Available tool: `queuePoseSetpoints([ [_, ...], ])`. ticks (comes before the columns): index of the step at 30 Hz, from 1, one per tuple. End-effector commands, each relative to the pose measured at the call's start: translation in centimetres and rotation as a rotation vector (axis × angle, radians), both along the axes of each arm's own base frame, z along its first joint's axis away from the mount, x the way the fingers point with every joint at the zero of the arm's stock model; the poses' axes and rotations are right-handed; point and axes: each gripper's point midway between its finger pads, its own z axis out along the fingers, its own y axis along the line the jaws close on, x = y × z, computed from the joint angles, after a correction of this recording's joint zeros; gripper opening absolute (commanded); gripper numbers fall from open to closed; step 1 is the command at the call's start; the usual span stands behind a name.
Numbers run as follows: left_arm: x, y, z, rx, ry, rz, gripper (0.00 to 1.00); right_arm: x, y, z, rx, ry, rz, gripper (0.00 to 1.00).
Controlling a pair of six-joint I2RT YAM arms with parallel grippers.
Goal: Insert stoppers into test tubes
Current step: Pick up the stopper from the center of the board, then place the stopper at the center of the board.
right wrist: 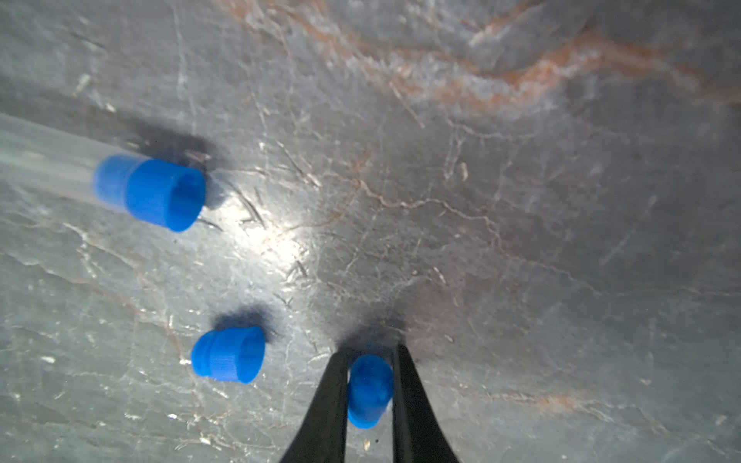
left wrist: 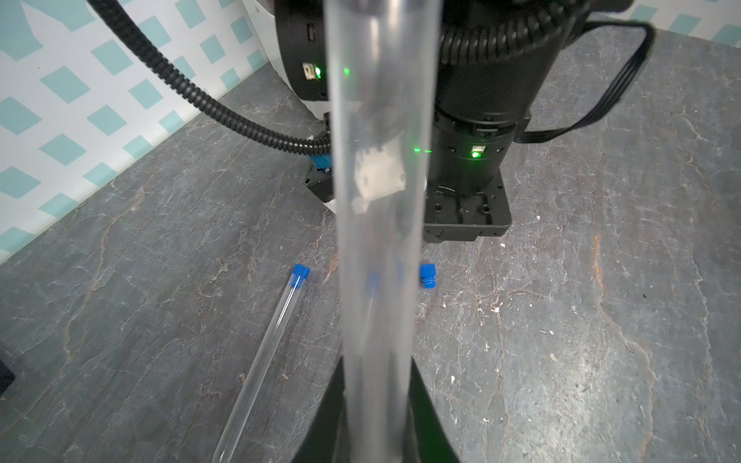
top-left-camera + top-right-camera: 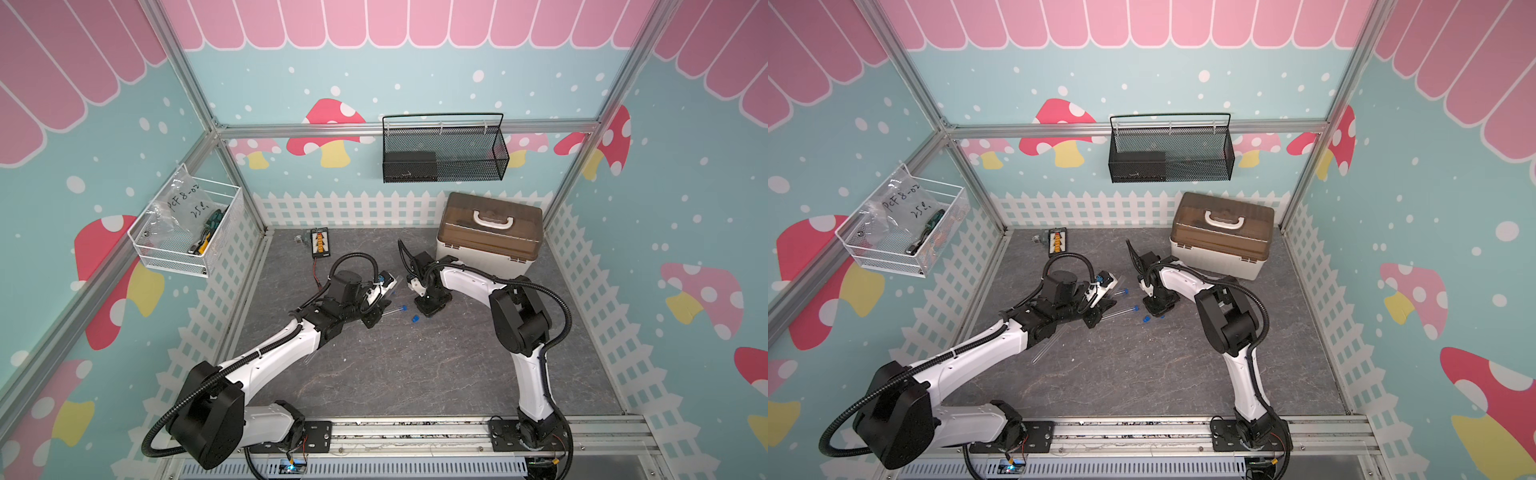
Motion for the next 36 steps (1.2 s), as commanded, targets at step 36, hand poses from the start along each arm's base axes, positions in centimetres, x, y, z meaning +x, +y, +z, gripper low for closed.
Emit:
queuePoseSetpoints([
  [36,0.8,3.3,1.4,0.121,-0.171,0.076,0.02,-9.8,1.9,0.3,0.284,0.127,-1.469,0.09],
])
